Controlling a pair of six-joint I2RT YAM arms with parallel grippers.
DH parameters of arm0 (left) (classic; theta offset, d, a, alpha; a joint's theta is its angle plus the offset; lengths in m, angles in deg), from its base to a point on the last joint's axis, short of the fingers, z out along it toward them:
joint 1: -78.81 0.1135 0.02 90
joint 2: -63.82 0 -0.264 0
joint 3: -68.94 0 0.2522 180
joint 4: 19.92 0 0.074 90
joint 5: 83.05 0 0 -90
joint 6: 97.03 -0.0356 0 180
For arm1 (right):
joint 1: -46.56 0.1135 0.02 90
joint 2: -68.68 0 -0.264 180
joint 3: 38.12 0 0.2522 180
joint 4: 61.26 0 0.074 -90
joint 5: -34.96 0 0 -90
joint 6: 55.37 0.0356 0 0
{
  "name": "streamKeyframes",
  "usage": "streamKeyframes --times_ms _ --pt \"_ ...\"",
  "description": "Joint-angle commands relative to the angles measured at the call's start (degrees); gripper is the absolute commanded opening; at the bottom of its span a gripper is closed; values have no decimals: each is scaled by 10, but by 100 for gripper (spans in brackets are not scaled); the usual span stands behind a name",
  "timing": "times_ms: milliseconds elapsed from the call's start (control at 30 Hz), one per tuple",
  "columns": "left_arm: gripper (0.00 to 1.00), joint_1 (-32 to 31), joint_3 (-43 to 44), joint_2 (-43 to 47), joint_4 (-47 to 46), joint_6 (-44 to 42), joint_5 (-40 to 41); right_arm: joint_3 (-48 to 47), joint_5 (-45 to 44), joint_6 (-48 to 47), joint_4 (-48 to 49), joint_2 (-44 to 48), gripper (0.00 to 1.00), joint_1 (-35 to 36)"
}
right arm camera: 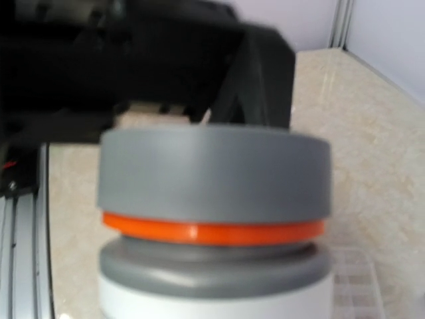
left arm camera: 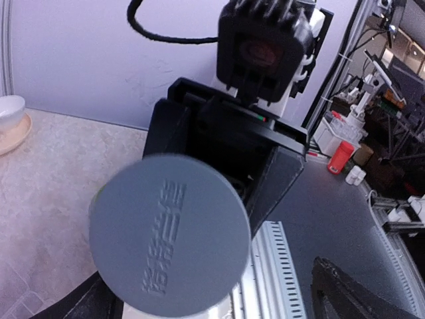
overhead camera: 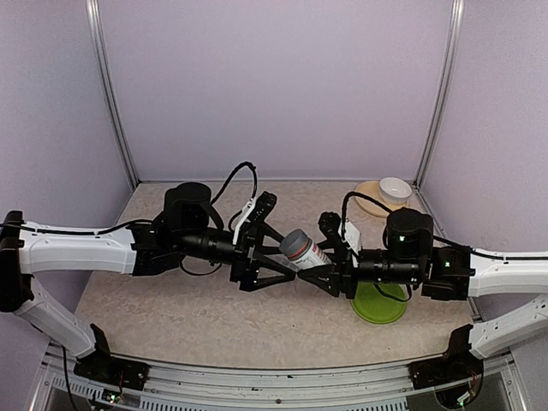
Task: Sort the pills into containers
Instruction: Screw the lid of the pill bottle onto the pill bottle.
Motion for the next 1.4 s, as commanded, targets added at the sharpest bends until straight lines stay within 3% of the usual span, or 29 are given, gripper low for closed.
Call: streamKeyframes --times_ms 0,467,1367 --pt "99 -1 -23 33 -26 16 -5 -7 -28 4 41 25 21 3" --pt "99 3 -43 61 -108 202 159 -18 -91 -16 85 -7 21 3" --pt "99 -7 -17 36 -102 205 182 -51 -89 -9 99 -81 21 3"
